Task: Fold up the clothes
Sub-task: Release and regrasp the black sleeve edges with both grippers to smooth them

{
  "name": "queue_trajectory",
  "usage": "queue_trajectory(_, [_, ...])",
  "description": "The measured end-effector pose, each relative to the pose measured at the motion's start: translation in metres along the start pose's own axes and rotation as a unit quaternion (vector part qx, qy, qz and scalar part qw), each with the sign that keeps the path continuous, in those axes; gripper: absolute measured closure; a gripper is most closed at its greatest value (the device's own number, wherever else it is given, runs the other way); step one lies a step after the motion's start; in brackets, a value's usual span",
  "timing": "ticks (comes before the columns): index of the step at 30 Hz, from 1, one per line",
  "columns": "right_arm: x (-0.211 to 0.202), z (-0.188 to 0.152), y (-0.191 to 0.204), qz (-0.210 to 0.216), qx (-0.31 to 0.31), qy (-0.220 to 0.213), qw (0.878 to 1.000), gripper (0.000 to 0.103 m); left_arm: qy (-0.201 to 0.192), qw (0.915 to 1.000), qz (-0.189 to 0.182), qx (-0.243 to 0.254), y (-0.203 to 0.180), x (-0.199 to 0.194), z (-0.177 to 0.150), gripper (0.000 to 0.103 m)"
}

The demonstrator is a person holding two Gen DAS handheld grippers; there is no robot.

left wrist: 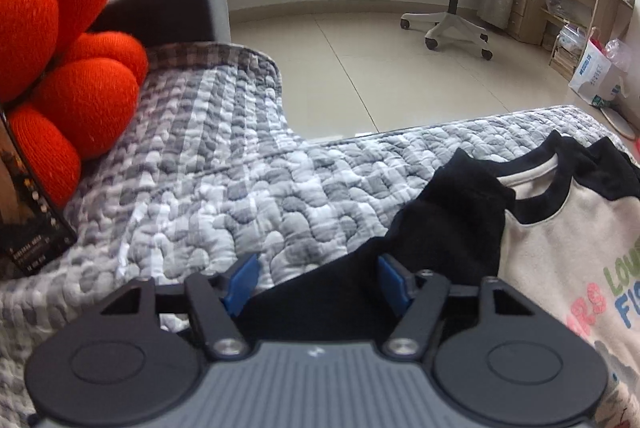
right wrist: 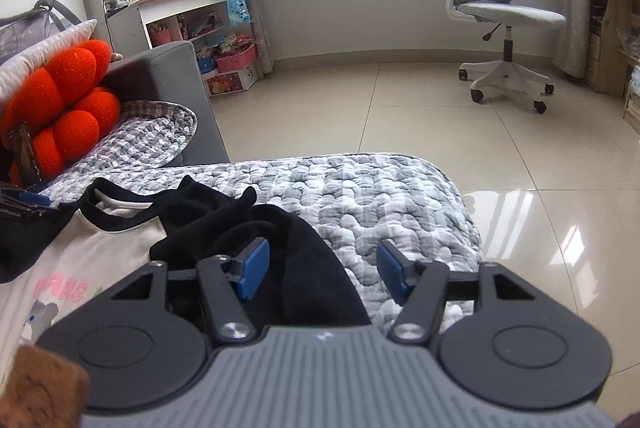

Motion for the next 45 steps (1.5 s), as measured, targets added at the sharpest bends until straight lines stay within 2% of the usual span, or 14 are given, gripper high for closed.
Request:
queue_trajectory(5, [0.023,0.005,0.004,0.002,-0.006,0.02,1.0,0.052,-0.006,0.9999,-0.006,0.007,-0.002,-0.005,-0.003,0.037])
queue_trajectory(10, [0.032,0.007,0.008,0.008,-0.015,0.033,0.999,0.053,-0.023,0.9995,-0.016,0.016,0.012,-0.021,-0.008,0.034])
queue_trajectory(16, [0.036,0.011,0.017,0.01,-0.034,0.035,0.999,0.055,-0.004,0.9997,-0.021,0.009,0.024,-0.013,-0.018,0.033])
queue_trajectory(18, [0.039,0.011,0.02,0.011,-0.04,0.036,0.998,0.061,-0.013,0.9998,-0.014,-0.008,0.025,-0.014,-0.02,0.042])
queue_trajectory(20, [0.041,0.011,0.022,0.005,-0.043,0.033,0.999,0.083,-0.027,0.9989,-0.007,-0.037,0.026,-0.017,-0.022,0.076])
queue_trajectory(21, [0.041,0.01,0.022,0.001,-0.045,0.031,0.999,0.086,-0.033,0.9984,0.001,-0.045,0.025,-0.018,-0.024,0.082])
queue_trajectory(22, [0.042,0.01,0.023,-0.002,-0.046,0.029,0.999,0.09,-0.04,0.998,0.014,-0.047,0.025,-0.021,-0.024,0.094])
queue_trajectory(23, [0.041,0.01,0.024,-0.005,-0.044,0.024,0.999,0.093,-0.048,0.9973,0.028,-0.048,0.025,-0.025,-0.025,0.097])
queue_trajectory(27, [0.031,0.017,0.027,-0.016,-0.04,-0.01,0.999,0.095,-0.083,0.9913,0.085,-0.055,0.032,-0.044,-0.023,0.097])
queue_trajectory(31, [0.026,0.027,0.033,-0.023,-0.046,-0.026,0.998,0.095,-0.086,0.9862,0.129,-0.059,0.046,-0.059,-0.023,0.1])
queue_trajectory(34, [0.032,0.028,0.035,-0.033,-0.052,-0.011,0.998,0.095,-0.081,0.9738,0.203,-0.064,0.069,-0.065,-0.029,0.103])
queue_trajectory(37, [0.045,0.021,0.032,-0.046,-0.059,0.019,0.997,0.095,-0.05,0.9779,0.171,-0.109,0.092,-0.061,-0.044,0.103])
queue_trajectory(42, [0.045,0.013,0.02,-0.06,-0.056,0.042,0.996,0.096,-0.047,0.9858,0.125,-0.102,0.086,-0.059,-0.052,0.101])
queue_trajectory(45, [0.037,0.011,0.017,-0.083,-0.067,0.051,0.993,0.096,-0.056,0.9887,0.098,-0.098,0.077,-0.06,-0.047,0.084])
Point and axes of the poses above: each gripper's, at about its wrist camera, not at the fingertips, and x roughly the way its jaws point, y to its left, z to its top, the point moved 4 cm from there along x, roughly the way its jaws point, and after that the axes turned 1 degree about y, right-handed, at the moved point
